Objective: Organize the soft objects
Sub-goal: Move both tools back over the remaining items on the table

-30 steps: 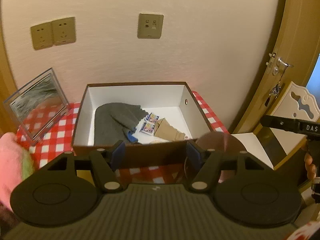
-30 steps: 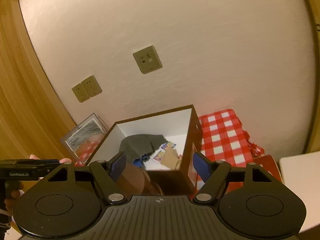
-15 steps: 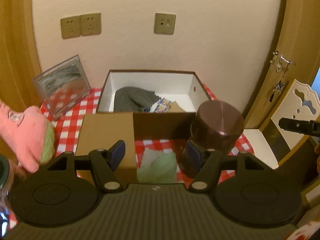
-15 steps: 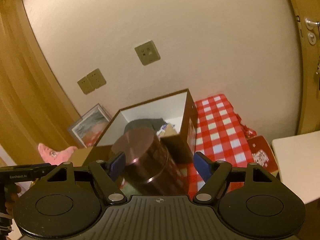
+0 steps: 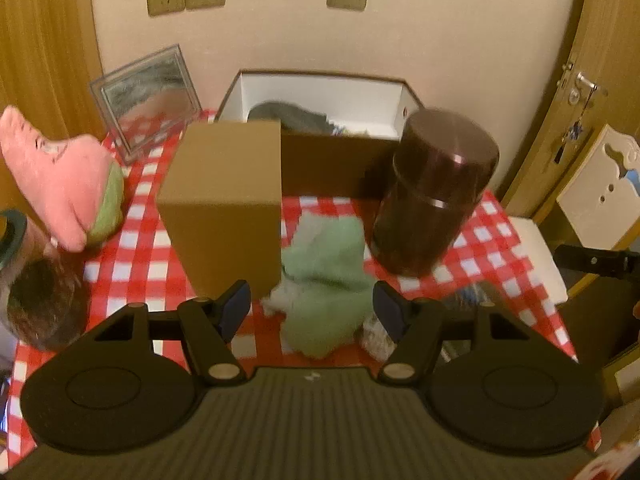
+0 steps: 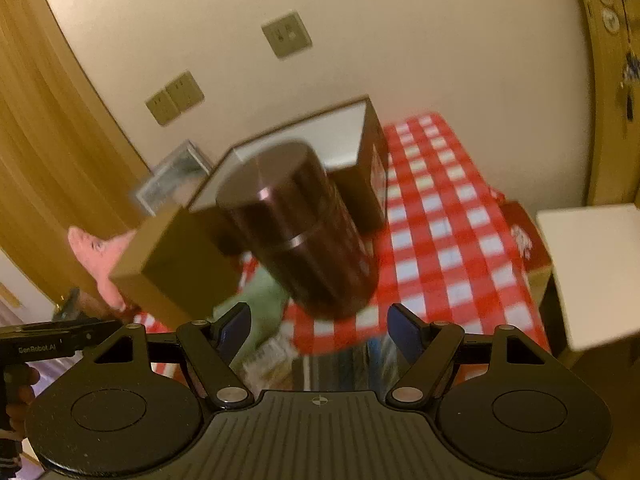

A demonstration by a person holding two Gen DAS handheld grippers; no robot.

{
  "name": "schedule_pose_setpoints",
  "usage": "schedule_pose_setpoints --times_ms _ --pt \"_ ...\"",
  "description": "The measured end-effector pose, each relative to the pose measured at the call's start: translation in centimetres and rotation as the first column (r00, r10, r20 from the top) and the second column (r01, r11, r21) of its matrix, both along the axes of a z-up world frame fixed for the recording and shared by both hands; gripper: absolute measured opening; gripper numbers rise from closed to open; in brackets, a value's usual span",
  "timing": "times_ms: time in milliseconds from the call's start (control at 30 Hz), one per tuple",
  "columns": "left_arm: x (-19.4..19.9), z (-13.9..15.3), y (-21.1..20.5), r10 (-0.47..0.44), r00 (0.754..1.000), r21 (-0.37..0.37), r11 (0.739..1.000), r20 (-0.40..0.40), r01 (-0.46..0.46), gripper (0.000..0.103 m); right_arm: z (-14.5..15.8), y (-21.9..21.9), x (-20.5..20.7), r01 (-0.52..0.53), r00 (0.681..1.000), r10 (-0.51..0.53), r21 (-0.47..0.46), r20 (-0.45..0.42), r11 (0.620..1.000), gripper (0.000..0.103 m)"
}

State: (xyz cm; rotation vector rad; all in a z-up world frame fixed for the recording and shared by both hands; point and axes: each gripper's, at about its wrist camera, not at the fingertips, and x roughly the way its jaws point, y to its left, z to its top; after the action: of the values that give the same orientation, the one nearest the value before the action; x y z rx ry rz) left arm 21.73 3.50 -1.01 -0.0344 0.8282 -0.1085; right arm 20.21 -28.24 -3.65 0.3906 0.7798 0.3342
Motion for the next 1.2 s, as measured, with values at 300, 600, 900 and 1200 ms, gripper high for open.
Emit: schedule_pose_setpoints --times_ms 300,600,900,1200 --pt "-1.8 -3.1 -1.2 -0.008 0.996 -0.001 1.0 -0.085 0.008 0.065 -2.6 1.9 -1.2 -0.018 0.997 0.015 -0.039 -0.077 0.999 0.075" --pt "-2.2 -4.6 -2.4 -0.024 0.994 0.022 0.999 -0.108 0.026 0.065 -4.0 3.9 -2.1 -0.067 0.994 0.056 -0.121 -0.097 0.99 0.075" --pt "-2.2 -6.2 -3.2 -0.034 0.986 0.051 0.998 -0.161 0.043 0.065 -5.5 5.2 -3.0 -0.125 0.986 0.1 -0.197 -0.13 0.972 0.075" --pt "-1.9 -7.2 -3.6 -0.043 0.981 0.06 0.997 -0.19 0.056 0.065 -7.3 6.0 -3.3 -0.157 0.976 0.116 -0.226 -0.184 0.961 0.075"
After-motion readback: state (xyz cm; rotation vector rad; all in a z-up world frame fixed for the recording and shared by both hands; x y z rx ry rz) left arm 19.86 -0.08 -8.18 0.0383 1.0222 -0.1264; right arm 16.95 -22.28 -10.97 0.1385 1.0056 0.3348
